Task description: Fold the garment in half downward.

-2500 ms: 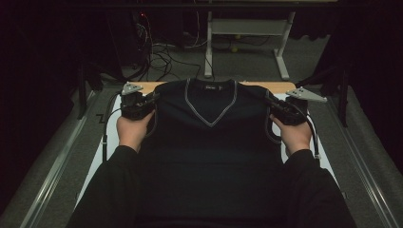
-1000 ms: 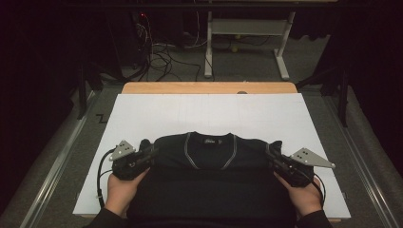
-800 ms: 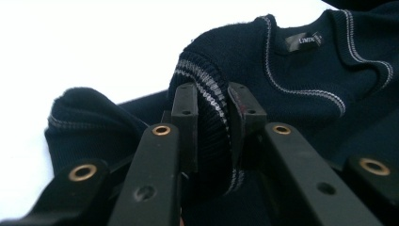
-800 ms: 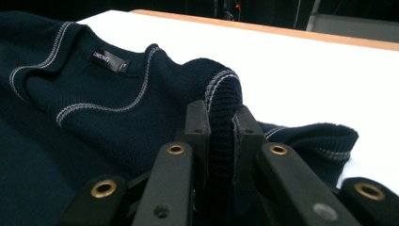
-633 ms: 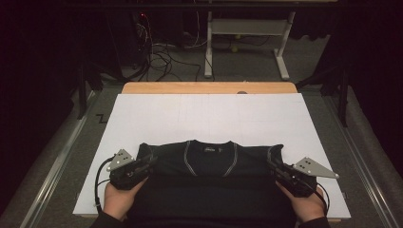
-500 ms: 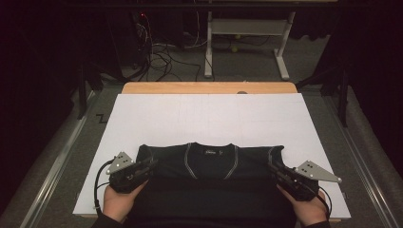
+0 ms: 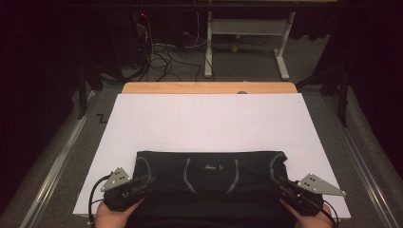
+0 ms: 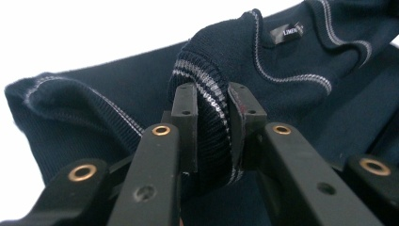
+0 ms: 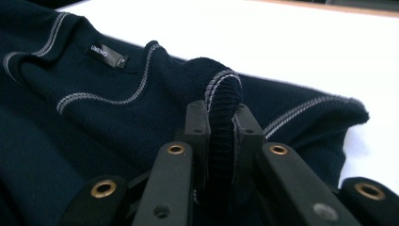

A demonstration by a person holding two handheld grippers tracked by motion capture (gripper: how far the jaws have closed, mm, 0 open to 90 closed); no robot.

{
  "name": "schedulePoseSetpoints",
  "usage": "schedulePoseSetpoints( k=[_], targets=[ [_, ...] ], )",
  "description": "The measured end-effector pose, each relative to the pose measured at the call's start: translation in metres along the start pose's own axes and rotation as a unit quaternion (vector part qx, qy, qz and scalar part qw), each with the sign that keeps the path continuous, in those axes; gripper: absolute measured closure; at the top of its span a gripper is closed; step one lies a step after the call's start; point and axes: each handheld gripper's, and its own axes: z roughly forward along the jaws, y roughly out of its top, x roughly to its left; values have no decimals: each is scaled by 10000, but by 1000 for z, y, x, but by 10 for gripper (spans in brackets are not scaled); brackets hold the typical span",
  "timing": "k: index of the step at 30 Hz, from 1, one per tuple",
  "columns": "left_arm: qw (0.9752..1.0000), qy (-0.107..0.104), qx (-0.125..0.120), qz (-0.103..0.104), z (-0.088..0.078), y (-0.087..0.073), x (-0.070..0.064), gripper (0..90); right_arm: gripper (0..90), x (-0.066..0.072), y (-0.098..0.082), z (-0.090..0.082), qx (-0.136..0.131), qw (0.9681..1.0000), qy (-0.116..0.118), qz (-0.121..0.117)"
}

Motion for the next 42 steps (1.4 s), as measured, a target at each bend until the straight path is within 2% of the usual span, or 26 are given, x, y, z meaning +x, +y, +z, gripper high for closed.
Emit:
schedulePoseSetpoints(
  k=[5,10,13,16,18,21,24,28,31,34,38,40,42],
  targets=[
    [9993,-56,364,-98,10,-5,7,707,800,-1,-7,4,299,9995,29,94],
    [9967,-5,786,-191,19,-11,12,657,779,-5,-12,10,686,9974,77,219],
    [9968,32,784,-141,20,-11,11,593,697,-7,-15,13,834,9960,73,312],
    [9979,184,623,-41,17,-8,8,442,564,-13,-15,11,710,9962,108,490],
    [9985,241,484,-64,13,-6,9,384,516,-16,-13,8,557,9968,33,571],
    [9988,326,324,-177,8,-3,14,364,475,-21,-11,4,381,9970,-71,670],
    [9982,495,242,-252,6,-1,20,331,432,-25,-9,3,307,9968,-251,690],
    [9964,735,136,-408,4,2,35,294,389,-32,-4,8,308,9955,-541,716],
    [9938,974,130,-512,8,5,47,222,362,-40,0,16,337,9939,-745,736],
    [9922,952,120,-795,14,7,59,207,334,-48,5,26,410,9918,-905,805],
    [9889,1061,428,-949,30,10,69,208,282,-53,9,41,593,9899,-980,837],
    [9873,1045,544,-1062,36,9,73,208,267,-56,10,49,707,9874,-1094,895],
    [9873,1041,594,-1044,38,8,74,224,259,-60,11,56,843,9847,-1184,965]
  ],
)
